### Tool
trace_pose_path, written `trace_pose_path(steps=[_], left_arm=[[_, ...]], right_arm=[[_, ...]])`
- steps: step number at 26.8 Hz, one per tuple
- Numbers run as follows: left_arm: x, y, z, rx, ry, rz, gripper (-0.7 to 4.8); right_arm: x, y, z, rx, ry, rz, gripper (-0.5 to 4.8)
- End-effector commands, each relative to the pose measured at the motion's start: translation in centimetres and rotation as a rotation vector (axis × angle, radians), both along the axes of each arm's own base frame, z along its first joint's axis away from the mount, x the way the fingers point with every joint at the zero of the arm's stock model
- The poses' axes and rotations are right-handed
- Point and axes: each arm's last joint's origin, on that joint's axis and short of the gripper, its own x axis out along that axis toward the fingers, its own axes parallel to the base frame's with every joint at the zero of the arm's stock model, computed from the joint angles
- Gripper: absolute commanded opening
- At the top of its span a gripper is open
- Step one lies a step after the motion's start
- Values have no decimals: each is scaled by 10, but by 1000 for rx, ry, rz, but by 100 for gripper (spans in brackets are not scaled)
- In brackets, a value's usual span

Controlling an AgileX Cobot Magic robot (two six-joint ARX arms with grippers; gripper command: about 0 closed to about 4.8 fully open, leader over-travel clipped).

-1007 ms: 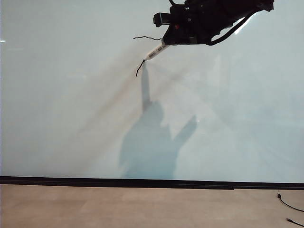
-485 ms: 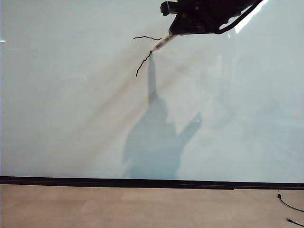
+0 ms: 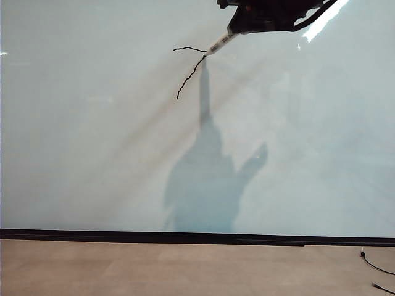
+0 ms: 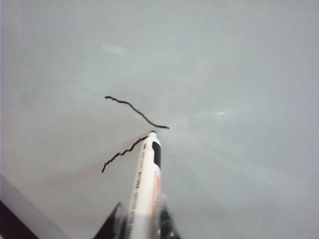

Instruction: Pick up the pen on the shelf to the right of the whiteboard and write the letter Z.

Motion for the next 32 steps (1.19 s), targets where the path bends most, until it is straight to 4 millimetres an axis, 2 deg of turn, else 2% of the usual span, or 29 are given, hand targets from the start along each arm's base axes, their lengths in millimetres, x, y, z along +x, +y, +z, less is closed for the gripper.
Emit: trace_pose_path(steps=[1,14,16,18,21,32], left_arm=[[0,0,2,4,-13,-1,-4],[0,0,2,4,-13,-1,-5],[0,0,2,4,-13,-1,-5],[0,0,2,4,-13,-1,-4],[0,0,2,4,-13,-1,-4],[0,0,2,4,-13,-1,-4]], right_arm=[[-2,-2,6,11,-28,-14,-6],[-4,-3,8,10,-27,-13,-6],[-11,-1,7,7,-21,16,-6],[-26,9,-1,10,-12,60,-6],[-31,13,-13,47,4,80,-6],[-2,37,-57,129,52,118,-6]])
